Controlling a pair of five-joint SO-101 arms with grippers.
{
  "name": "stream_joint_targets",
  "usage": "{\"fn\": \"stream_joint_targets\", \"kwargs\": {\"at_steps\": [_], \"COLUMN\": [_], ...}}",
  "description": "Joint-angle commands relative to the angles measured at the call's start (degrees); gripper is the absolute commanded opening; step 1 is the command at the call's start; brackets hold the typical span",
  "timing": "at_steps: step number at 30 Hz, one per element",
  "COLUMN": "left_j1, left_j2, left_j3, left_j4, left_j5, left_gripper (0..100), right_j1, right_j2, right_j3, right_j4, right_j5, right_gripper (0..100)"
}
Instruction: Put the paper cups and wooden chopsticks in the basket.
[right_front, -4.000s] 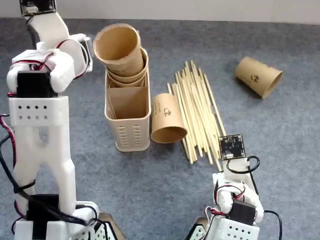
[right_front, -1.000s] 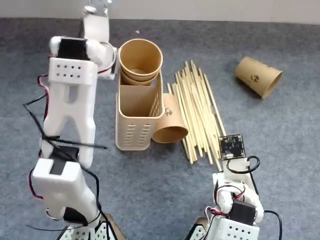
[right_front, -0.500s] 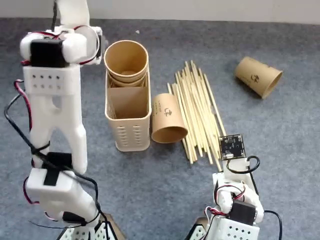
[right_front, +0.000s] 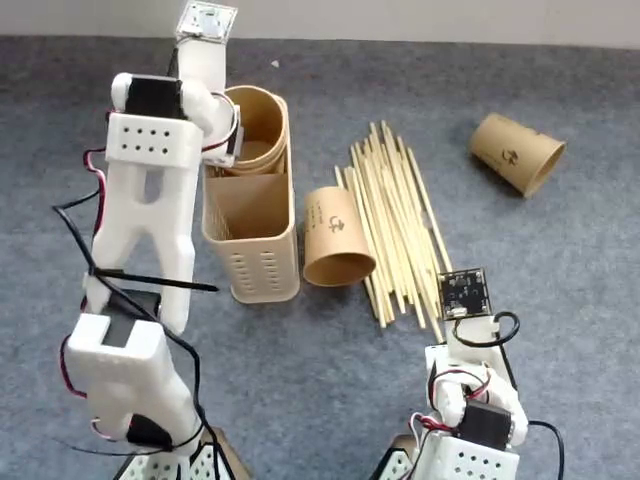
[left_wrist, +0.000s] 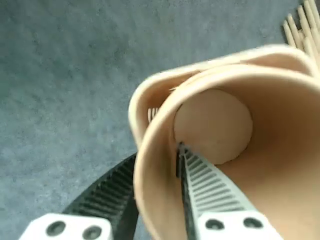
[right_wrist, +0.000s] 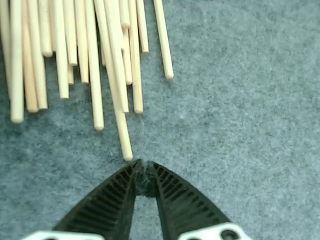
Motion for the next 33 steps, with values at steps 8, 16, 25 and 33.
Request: {"fn": "stream_joint_targets", "kwargs": {"at_steps": [8,16,25,33], "left_j1": [-1.9,-2.0,-5.6,-26.9], "left_j2": [0.2,-8.7,-21.3,-32.7], "left_j3": [-2.2,-18.4,-19.8,-1.0], "left_j4": [-5.4,-4.9,-3.2,8.8], "left_j5": [-0.7,-0.7,-0.6,-0.7], "left_gripper": [11,11,11,10], "right_j1": [0.5,0.5,0.6,11.7], "right_j2": [-0.2,-0.2,-0.3,0.0], "right_j3": [8.2,8.2,8.2,-2.4], "right_j4": [-0.8,-0.8,-0.8,-14.6], "right_j5": [0.4,0.4,0.4,1.1], "right_gripper": [0.6,0.6,0.6,8.5]}}
